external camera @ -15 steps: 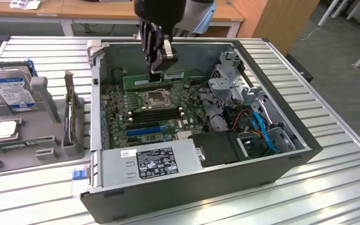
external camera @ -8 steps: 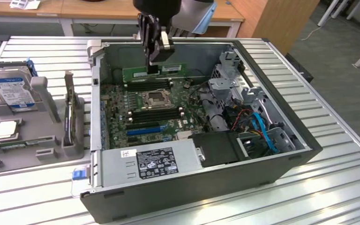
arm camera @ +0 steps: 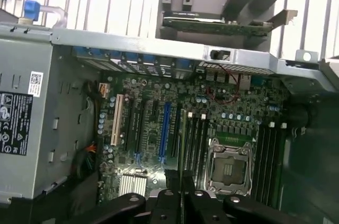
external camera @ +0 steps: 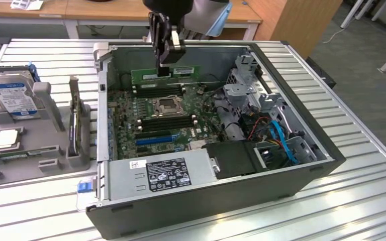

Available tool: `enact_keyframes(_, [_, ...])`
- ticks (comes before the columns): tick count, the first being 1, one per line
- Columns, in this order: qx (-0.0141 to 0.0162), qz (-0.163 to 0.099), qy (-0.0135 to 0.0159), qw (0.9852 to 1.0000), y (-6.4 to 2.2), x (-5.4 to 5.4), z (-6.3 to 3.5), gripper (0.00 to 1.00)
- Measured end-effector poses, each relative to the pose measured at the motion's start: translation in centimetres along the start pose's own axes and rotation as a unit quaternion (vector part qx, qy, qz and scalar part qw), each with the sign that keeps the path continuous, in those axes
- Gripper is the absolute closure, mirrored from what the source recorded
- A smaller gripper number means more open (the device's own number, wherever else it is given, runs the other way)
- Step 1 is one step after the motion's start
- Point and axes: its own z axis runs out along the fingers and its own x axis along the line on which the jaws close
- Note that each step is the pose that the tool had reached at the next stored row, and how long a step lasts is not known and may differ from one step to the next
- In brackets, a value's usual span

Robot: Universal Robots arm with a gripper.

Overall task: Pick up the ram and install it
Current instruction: 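Pick up the ram and move it above insertion slot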

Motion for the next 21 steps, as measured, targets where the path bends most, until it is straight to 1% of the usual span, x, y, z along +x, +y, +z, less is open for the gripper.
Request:
enact_keyframes(3, [-0.0006,0.027,-0.0007,0.9996,0.00,0.0,0.00,0.87])
enact_keyframes(6, [-0.0010,0.052,-0.0013,0.9987,0.00,0.0,0.00,0.87])
enact_keyframes(9, [-0.0011,0.054,-0.0015,0.9985,0.00,0.0,0.00,0.87])
enact_keyframes(12, [-0.0012,0.055,-0.0014,0.9985,-0.05,-0.5,-0.02,0.87])
enact_keyframes(15, [-0.0011,0.055,-0.0015,0.9985,-0.10,-0.5,-0.01,0.87])
enact_keyframes(19, [-0.0012,0.055,-0.0014,0.9985,-1.30,-0.4,-0.05,0.87])
enact_keyframes(21, [-0.0011,0.055,-0.0015,0.9985,-1.73,-0.4,-0.06,0.87])
